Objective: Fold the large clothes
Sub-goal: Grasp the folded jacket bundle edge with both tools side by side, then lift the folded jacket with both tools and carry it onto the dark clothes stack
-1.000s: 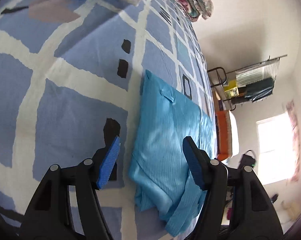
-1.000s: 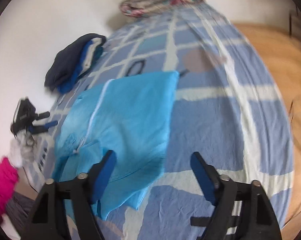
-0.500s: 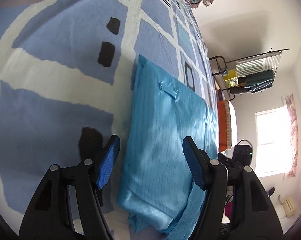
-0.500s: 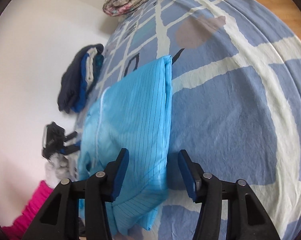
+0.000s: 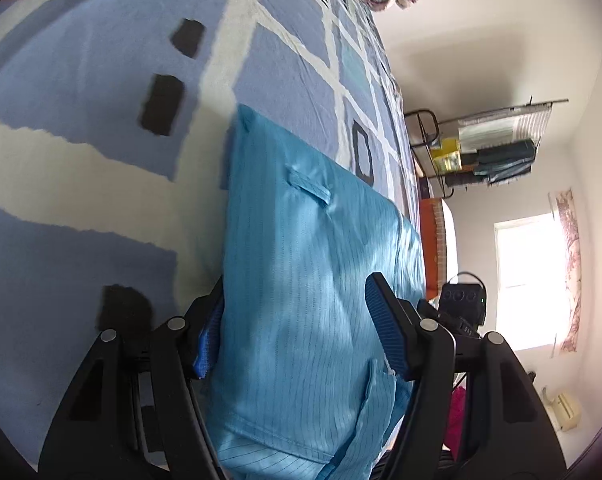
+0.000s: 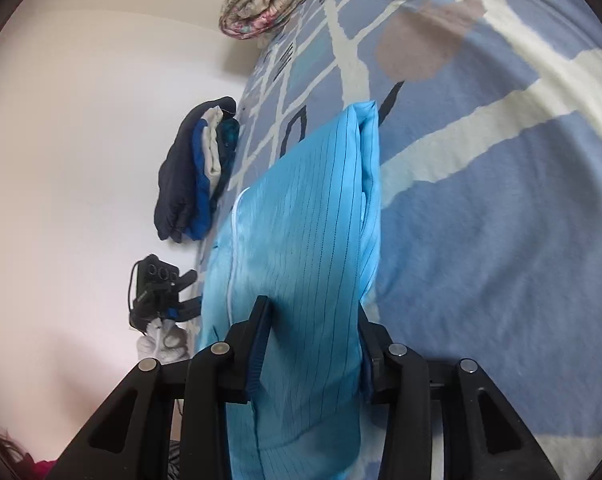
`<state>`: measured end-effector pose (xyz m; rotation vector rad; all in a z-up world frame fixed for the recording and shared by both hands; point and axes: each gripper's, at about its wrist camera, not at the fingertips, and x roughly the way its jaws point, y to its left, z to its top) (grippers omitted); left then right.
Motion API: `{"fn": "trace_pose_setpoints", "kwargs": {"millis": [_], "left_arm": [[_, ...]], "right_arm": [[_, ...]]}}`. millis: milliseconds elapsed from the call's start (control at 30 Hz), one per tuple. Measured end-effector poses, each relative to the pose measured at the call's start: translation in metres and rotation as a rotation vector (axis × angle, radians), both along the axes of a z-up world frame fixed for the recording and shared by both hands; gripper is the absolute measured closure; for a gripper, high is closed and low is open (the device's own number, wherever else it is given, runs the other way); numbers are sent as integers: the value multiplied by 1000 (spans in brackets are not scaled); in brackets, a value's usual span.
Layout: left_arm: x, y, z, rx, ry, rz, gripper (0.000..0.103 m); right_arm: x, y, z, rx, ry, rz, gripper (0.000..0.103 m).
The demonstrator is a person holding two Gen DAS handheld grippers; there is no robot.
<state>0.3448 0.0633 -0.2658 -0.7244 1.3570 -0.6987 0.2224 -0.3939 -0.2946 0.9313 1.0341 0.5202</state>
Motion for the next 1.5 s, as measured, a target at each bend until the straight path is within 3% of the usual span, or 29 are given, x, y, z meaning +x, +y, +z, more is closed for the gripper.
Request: {"fn": "trace_pose_setpoints", "kwargs": {"millis": [100,133,167,200,267,367,533,700,1000,1233,1500], "left_arm": [[-3,-12,5,62,-38,-19,42],[-3,-15,6,92,-50,-27,48],[-5,-18,9,149,-69,-37,65],[-6,-21,10,164,-76,-41,77],[-11,-24,15,173,-102,-35,85],[-20,-37,33,246,-196,-71,92],[-31,-46,58,280,-280,-86,95],[-43,-50,78,291,-330,-90,96],[-56,-36,114,302,-403,-70,97],[-57,-9,133,295,-434,-20,97],[-42,29,176,320,-505,49,97]], "right_arm": [[0,2,1,-6,-6,12,65],[0,4,1,-18,1,10,68],[0,6,1,-28,5,7,73],[-1,8,3,-58,9,3,79],[-2,12,11,-126,7,5,86],[-5,24,33,-243,-39,22,96],[-12,45,67,-443,-90,55,99],[-16,56,92,-530,-120,58,99],[-21,83,132,-589,-174,50,100],[-17,100,145,-599,-185,41,100],[5,137,189,-617,-273,50,100]]}}
